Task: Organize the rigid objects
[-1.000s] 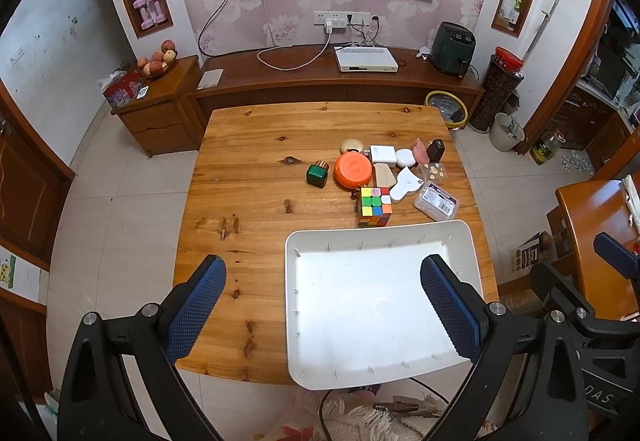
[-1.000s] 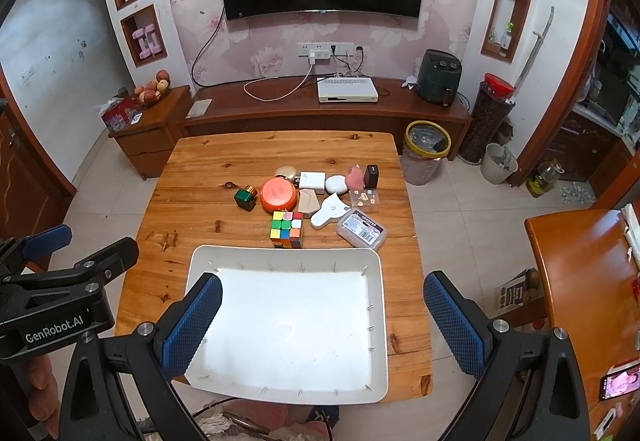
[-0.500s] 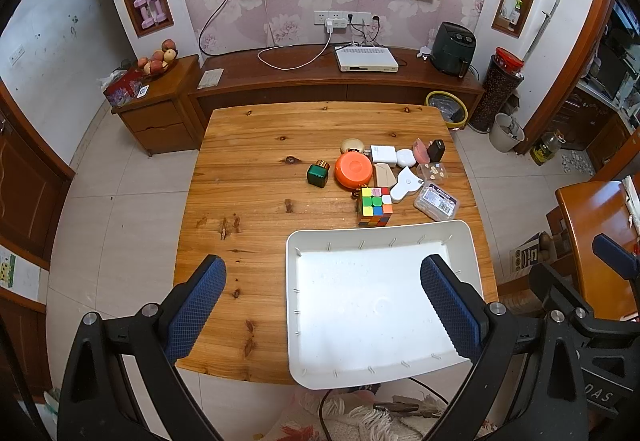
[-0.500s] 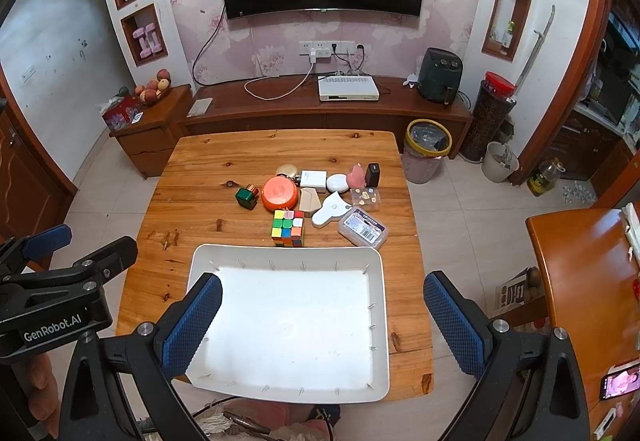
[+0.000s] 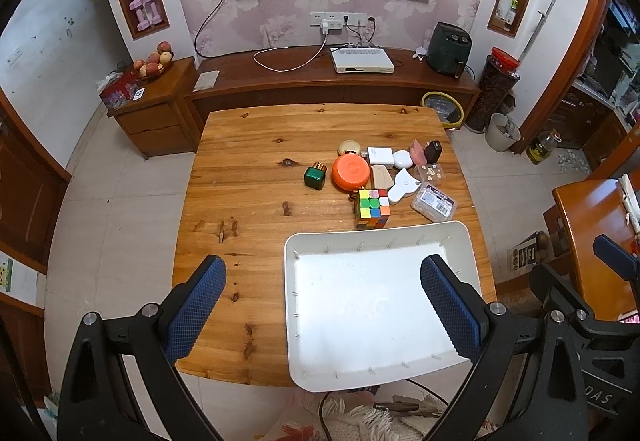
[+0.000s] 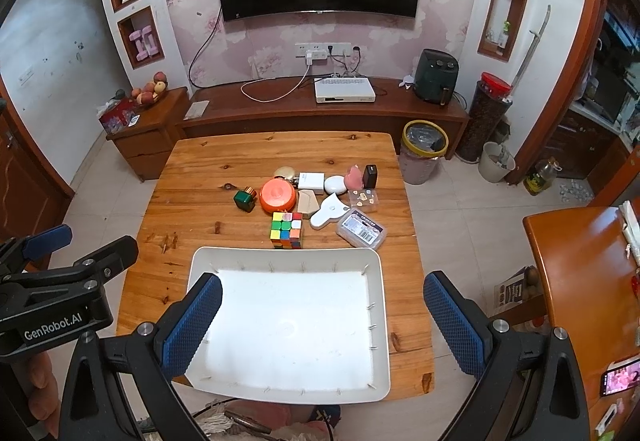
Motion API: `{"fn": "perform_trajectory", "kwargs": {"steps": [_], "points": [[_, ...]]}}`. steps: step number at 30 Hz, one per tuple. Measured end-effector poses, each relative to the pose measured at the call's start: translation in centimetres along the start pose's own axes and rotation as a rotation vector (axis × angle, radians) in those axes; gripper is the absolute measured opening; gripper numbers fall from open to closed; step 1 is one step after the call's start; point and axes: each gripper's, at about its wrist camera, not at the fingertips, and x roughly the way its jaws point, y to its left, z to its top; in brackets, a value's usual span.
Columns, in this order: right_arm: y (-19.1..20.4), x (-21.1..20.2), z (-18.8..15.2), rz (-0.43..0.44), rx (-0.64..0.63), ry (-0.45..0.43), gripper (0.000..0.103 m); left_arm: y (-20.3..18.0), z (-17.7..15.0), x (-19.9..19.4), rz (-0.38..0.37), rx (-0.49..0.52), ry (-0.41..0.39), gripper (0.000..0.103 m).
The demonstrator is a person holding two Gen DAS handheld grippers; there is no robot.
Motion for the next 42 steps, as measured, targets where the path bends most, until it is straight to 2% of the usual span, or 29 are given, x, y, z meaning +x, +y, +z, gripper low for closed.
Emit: {"fn": "perform_trajectory", "kwargs": {"steps": [24, 35, 42], "points": [[-0.1, -1.3, 0.6, 0.006, 0.008, -0.003, 0.101, 0.1, 0.5, -0.6, -0.003, 0.011, -0.002, 0.098], [-0.2, -1.3, 0.6, 0.005, 0.008, -0.003, 0.101, 1.3, 1.1, -0.9, -0.005, 0.011, -0.011, 0.098], [0.1, -1.5, 1.6, -0.005, 0.028, 0.006, 0.101, 1.4, 1.4, -0.7, -0.012, 0.015, -0.009, 0.098]]}}
